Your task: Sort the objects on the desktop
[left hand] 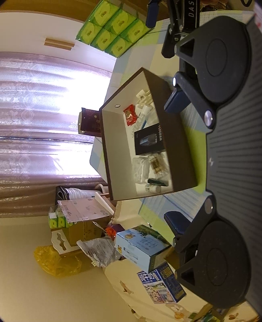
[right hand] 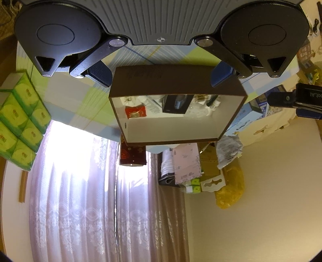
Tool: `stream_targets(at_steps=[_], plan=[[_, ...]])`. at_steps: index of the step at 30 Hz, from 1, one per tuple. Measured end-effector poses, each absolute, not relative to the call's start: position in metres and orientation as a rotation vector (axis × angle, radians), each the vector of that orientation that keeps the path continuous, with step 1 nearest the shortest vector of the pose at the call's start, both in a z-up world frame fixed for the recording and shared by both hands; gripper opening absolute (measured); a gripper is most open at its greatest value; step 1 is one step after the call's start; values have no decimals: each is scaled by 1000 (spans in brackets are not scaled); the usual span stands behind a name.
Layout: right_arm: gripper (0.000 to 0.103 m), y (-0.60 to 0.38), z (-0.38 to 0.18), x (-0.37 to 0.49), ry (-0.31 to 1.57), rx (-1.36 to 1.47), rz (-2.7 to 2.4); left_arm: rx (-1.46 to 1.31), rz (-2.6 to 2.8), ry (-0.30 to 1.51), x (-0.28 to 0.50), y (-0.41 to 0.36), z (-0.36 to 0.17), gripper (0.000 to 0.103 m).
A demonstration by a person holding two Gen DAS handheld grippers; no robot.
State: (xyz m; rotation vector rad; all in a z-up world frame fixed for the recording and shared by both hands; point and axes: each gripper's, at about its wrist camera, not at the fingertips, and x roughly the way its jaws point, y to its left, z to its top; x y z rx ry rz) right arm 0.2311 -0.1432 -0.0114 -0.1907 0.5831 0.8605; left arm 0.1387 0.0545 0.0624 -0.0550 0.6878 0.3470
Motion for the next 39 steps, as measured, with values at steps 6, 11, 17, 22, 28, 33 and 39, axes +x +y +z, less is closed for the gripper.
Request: stream_targets(at_steps=[6,11,17,22,28,33,39], plan=[[101,-158,-10,212,578,-187,881,-60,368,692,115,39,62,102],[101,-167,-9,199,578,-186,898,-60,386,696,99,28,61,102],[101,-181,-11,183,577,-190,916,-56,390,701,81,13,59,102],[101,-191,-13,177,579,-196,919,-52,396,712,69,2,55,102],[101,-204,-21,172,601,-205,915,-53,400,729,59,-9,47,102],[101,-214,-28,169,614,-211,910,-58,399,750,54,-16,38,102],[101,-223,-30,168,621,-208,904,-59,399,768,52,-25,30,102]])
